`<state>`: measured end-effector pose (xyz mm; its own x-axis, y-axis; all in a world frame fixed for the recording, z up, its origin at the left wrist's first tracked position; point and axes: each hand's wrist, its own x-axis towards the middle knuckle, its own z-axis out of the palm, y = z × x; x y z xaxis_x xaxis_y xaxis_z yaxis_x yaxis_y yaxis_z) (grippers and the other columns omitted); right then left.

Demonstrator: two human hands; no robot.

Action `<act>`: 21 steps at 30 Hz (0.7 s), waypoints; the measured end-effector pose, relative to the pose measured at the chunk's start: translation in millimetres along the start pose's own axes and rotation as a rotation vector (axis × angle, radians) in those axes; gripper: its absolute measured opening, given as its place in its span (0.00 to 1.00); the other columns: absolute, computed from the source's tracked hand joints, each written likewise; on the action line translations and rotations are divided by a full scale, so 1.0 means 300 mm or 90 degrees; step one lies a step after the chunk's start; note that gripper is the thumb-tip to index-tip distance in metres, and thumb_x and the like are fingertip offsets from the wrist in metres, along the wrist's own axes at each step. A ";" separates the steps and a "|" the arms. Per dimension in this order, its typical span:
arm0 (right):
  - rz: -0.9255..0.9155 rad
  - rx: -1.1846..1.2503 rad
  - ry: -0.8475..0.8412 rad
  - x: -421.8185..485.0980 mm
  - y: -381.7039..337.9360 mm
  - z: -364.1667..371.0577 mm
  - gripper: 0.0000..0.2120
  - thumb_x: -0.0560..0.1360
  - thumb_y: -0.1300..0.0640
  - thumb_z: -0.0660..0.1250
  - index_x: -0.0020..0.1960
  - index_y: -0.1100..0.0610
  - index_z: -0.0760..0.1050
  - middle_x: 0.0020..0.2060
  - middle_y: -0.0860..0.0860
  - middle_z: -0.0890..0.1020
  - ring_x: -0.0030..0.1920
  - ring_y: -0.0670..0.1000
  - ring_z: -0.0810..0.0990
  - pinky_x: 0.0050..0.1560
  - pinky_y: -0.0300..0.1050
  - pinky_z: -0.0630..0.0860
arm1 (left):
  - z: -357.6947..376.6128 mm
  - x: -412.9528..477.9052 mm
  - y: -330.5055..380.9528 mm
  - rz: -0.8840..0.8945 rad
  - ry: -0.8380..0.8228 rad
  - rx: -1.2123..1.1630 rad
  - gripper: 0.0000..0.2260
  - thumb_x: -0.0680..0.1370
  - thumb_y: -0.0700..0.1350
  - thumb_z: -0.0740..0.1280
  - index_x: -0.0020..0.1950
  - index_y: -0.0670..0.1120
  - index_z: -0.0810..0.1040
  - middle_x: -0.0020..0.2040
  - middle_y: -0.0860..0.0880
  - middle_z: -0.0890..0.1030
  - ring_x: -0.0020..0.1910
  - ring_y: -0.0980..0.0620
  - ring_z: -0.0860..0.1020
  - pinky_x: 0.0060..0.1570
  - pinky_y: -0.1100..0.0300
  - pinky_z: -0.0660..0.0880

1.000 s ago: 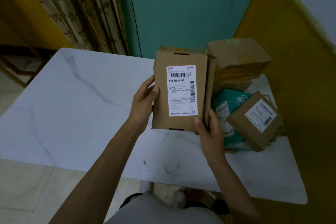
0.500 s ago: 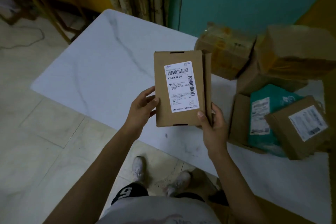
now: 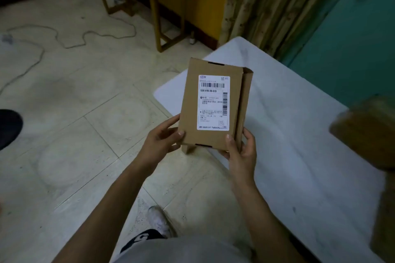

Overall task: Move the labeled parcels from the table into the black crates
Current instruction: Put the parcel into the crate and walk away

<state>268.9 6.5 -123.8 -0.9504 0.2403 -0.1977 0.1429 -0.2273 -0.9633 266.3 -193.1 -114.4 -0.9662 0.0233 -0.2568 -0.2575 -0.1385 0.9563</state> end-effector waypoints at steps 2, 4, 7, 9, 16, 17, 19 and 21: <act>0.018 -0.010 -0.053 0.005 0.023 0.183 0.15 0.76 0.60 0.68 0.58 0.45 0.71 0.50 0.45 0.84 0.51 0.45 0.83 0.46 0.44 0.81 | -0.170 -0.005 0.038 0.008 0.035 -0.018 0.18 0.77 0.45 0.67 0.64 0.63 0.74 0.54 0.53 0.84 0.53 0.55 0.82 0.44 0.62 0.80; 0.017 -0.040 -0.109 0.009 0.034 0.340 0.16 0.76 0.59 0.69 0.59 0.43 0.71 0.50 0.43 0.83 0.50 0.44 0.83 0.45 0.41 0.81 | -0.315 -0.019 0.075 0.019 0.074 -0.038 0.19 0.75 0.47 0.68 0.63 0.64 0.75 0.54 0.52 0.83 0.53 0.54 0.81 0.43 0.61 0.80; 0.004 -0.089 -0.195 0.021 0.052 0.538 0.18 0.76 0.60 0.69 0.58 0.40 0.70 0.48 0.39 0.83 0.48 0.41 0.83 0.40 0.36 0.79 | -0.501 -0.037 0.116 0.043 0.136 -0.058 0.19 0.72 0.50 0.69 0.60 0.68 0.75 0.55 0.54 0.83 0.53 0.54 0.82 0.44 0.60 0.80; 0.002 -0.126 -0.258 0.025 0.072 0.654 0.19 0.76 0.60 0.69 0.58 0.38 0.70 0.49 0.40 0.83 0.49 0.42 0.83 0.41 0.37 0.80 | -0.610 -0.040 0.121 0.058 0.184 -0.073 0.19 0.71 0.51 0.69 0.59 0.68 0.75 0.55 0.55 0.83 0.53 0.54 0.82 0.45 0.61 0.80; 0.040 -0.131 -0.356 0.119 0.170 1.031 0.22 0.75 0.65 0.68 0.61 0.42 0.71 0.54 0.50 0.83 0.54 0.46 0.83 0.49 0.39 0.80 | -0.922 0.048 0.120 0.077 0.323 -0.141 0.18 0.75 0.43 0.68 0.63 0.59 0.76 0.54 0.55 0.84 0.54 0.54 0.82 0.45 0.60 0.80; 0.049 -0.128 -0.368 0.147 0.187 1.092 0.23 0.75 0.66 0.68 0.62 0.43 0.71 0.55 0.51 0.83 0.54 0.47 0.82 0.50 0.39 0.80 | -0.970 0.078 0.125 0.079 0.340 -0.145 0.18 0.76 0.42 0.67 0.62 0.59 0.76 0.54 0.55 0.84 0.53 0.53 0.82 0.45 0.60 0.80; 0.062 -0.125 -0.388 0.214 0.222 1.225 0.23 0.75 0.66 0.68 0.64 0.45 0.70 0.54 0.52 0.83 0.55 0.48 0.82 0.50 0.39 0.79 | -1.078 0.154 0.141 0.081 0.376 -0.149 0.16 0.76 0.41 0.67 0.61 0.58 0.77 0.54 0.55 0.83 0.53 0.53 0.82 0.45 0.60 0.80; 0.064 -0.124 -0.400 0.295 0.255 1.372 0.24 0.75 0.66 0.68 0.66 0.47 0.70 0.53 0.50 0.84 0.53 0.46 0.83 0.49 0.38 0.79 | -1.194 0.245 0.175 0.086 0.400 -0.150 0.16 0.76 0.43 0.68 0.61 0.57 0.77 0.55 0.54 0.83 0.53 0.53 0.82 0.45 0.60 0.80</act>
<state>82.0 -378.0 -140.3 -0.9019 -0.3818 -0.2019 0.2306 -0.0305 -0.9726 186.5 -553.3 -133.2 -0.7800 -0.5790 -0.2372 -0.0560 -0.3130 0.9481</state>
